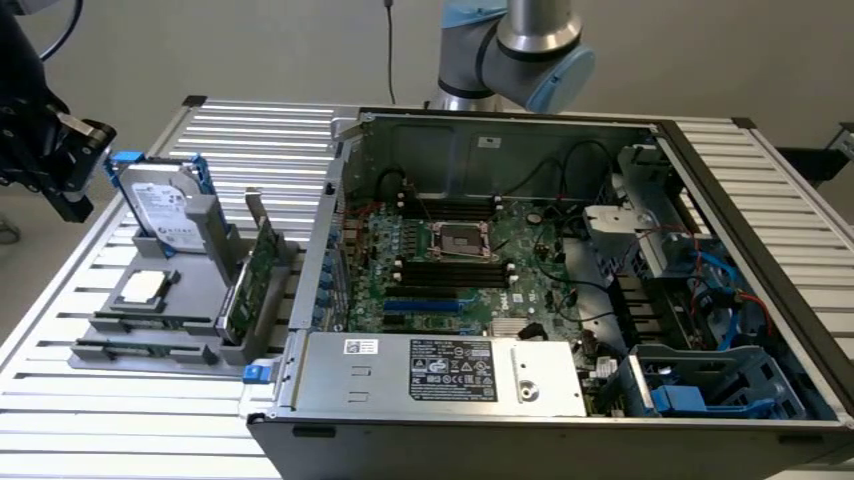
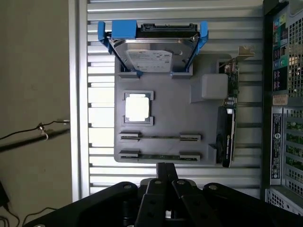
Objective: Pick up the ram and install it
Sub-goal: 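Reach for the ram, then pick up the ram and move it above insertion slot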
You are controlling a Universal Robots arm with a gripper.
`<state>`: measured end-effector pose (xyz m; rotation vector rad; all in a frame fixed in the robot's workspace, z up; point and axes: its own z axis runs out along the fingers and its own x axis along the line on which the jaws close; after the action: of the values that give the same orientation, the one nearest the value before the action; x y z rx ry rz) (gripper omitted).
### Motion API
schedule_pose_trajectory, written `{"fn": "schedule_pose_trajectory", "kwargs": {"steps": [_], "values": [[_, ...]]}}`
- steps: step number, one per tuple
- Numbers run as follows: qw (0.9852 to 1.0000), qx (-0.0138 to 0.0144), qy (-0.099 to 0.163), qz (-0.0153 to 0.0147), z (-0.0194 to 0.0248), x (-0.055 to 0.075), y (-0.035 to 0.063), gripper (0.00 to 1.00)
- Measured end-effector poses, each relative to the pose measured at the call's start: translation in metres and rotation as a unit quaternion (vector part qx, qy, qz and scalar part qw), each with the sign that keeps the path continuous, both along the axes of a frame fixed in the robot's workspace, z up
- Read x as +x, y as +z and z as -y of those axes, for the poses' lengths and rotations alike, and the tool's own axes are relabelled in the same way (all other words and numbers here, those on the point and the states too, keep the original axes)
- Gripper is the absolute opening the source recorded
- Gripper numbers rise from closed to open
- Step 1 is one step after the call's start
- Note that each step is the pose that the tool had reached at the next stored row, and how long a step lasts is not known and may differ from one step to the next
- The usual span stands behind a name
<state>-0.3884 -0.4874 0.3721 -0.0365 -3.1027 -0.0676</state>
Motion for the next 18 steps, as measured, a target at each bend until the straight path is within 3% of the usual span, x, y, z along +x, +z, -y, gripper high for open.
{"fn": "schedule_pose_trajectory", "kwargs": {"steps": [18], "values": [[1.0000, 0.0000, 0.000, 0.0000, 0.0000, -0.0003, -0.0003, 0.11]]}}
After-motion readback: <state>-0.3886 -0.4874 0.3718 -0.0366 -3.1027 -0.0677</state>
